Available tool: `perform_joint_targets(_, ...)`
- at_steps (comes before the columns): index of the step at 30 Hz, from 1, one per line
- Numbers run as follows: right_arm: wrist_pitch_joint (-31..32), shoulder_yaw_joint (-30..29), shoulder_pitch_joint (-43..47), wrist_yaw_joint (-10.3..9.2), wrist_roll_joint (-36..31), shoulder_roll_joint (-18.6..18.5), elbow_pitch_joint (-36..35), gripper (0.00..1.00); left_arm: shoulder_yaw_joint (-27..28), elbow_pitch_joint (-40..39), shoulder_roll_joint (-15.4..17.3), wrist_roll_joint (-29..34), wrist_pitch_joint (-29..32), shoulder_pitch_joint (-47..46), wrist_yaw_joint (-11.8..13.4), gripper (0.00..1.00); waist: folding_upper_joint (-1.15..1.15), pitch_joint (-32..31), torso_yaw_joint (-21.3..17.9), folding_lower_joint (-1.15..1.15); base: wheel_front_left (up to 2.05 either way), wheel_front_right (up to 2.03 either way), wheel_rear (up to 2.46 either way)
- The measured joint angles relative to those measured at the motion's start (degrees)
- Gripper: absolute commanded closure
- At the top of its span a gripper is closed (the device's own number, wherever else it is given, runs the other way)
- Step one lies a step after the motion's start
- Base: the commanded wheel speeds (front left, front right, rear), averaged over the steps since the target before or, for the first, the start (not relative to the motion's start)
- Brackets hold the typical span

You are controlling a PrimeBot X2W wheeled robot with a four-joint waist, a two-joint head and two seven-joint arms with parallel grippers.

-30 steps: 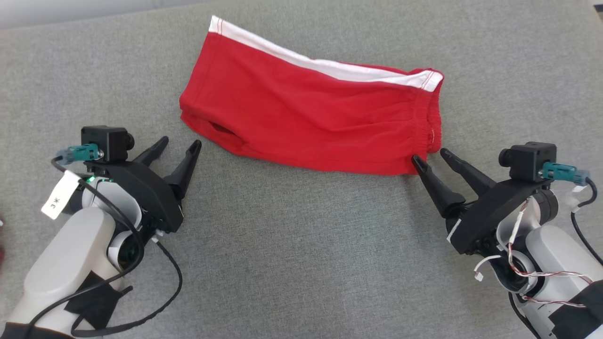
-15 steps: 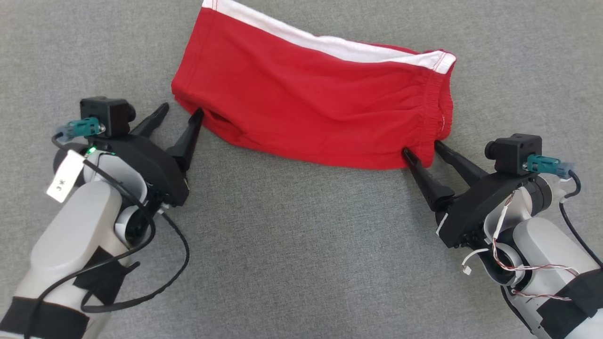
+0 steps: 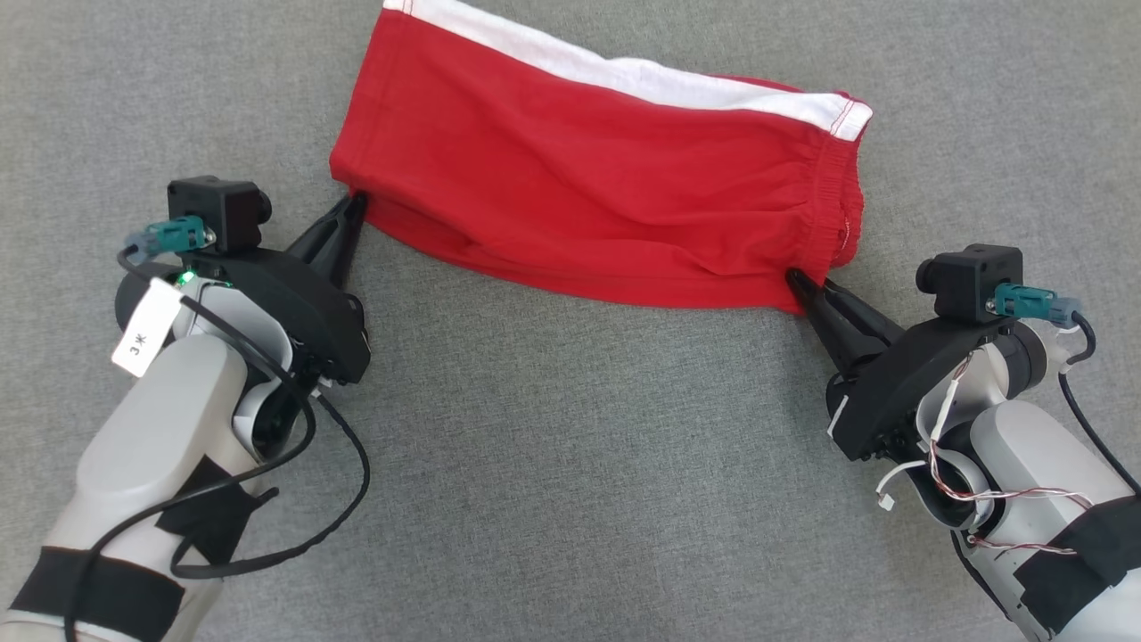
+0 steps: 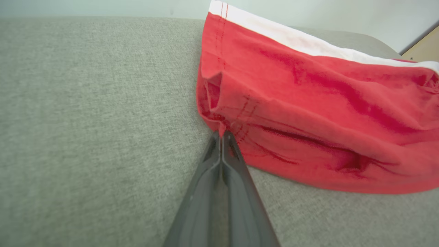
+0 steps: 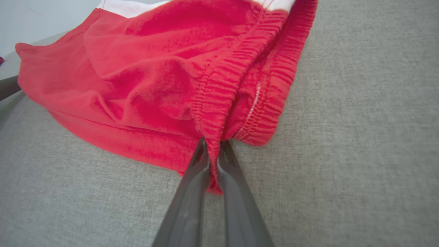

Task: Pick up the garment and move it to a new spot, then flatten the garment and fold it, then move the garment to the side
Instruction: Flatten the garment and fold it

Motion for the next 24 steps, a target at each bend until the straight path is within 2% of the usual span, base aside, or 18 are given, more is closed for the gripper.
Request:
perform_joint_targets(11, -1.36, 0.41, 0.57, 2.79, -0.35, -0.57, 4.38, 1.0, -1.35, 2.75, -1.38, 0.42, -4.71, 3.57, -0.07, 1.0, 0.0, -3.48, 1.06, 0.0, 0.0, 0.0, 0.0)
perform_joint_targets(13, -1.8, 0.89, 2.47, 3.98, 0.93, -0.58, 5.3, 1.0, -1.47, 3.44, -1.68, 0.38, -6.44, 6.17, -0.08, 1.0, 0.0, -5.19, 1.48, 0.0, 0.0, 0.0, 0.0)
perform_joint_targets(16, -1.82, 1.66, 4.61, 4.78, 1.64, -0.78, 5.86, 1.0, -1.76, 4.08, -1.78, 0.38, -7.78, 9.05, -0.08, 1.0, 0.0, -7.17, 1.93, 0.0, 0.0, 0.0, 0.0)
perform_joint_targets(24, -1.83, 3.98, 12.05, 6.04, 3.09, -3.35, 6.06, 1.0, -2.21, 4.64, -3.07, -0.13, -11.1, 18.72, 0.15, 1.0, 0.0, -13.92, 3.88, -0.01, 0.0, 0.0, 0.0)
